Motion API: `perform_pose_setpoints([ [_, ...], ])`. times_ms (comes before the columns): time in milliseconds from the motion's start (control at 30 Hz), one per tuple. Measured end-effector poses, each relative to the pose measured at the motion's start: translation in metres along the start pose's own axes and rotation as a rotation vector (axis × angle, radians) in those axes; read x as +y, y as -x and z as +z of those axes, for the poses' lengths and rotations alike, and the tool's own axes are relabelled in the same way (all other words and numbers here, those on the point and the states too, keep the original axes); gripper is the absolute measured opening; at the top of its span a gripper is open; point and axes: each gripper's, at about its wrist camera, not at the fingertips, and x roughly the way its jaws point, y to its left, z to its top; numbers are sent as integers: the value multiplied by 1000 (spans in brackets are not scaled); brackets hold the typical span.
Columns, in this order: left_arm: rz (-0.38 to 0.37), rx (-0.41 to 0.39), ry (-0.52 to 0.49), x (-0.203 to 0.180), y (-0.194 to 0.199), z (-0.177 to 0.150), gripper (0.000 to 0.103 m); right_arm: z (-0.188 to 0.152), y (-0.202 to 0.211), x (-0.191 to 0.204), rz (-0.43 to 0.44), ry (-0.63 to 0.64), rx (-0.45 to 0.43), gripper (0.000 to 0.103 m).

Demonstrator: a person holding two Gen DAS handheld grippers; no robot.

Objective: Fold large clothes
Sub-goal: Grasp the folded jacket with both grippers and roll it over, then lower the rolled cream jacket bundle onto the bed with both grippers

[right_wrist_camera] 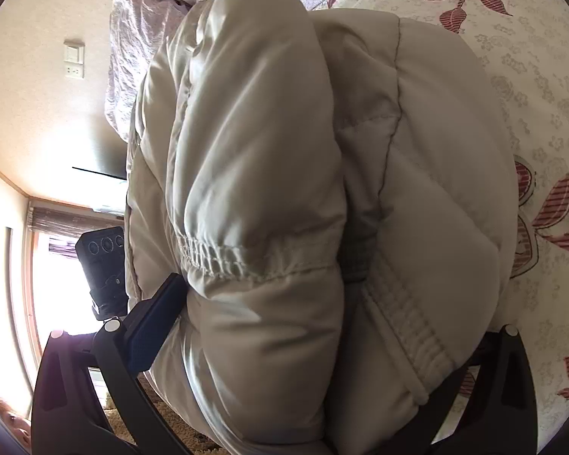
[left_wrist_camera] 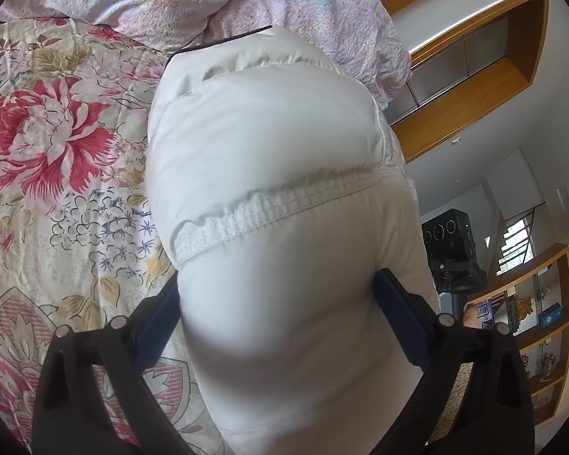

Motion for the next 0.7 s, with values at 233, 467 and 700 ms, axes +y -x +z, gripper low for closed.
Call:
perform_pose_setpoints([
  [233, -34, -56, 1, -1, 10, 1, 79, -10, 3, -10, 74, 28, -26, 102],
  [467, -66, -208, -69, -9, 61, 21, 66, -10, -7, 27, 200, 113, -45, 97],
  [700, 11, -319, -73, 16, 98, 42, 65, 25, -47, 59, 208, 170, -17, 95],
])
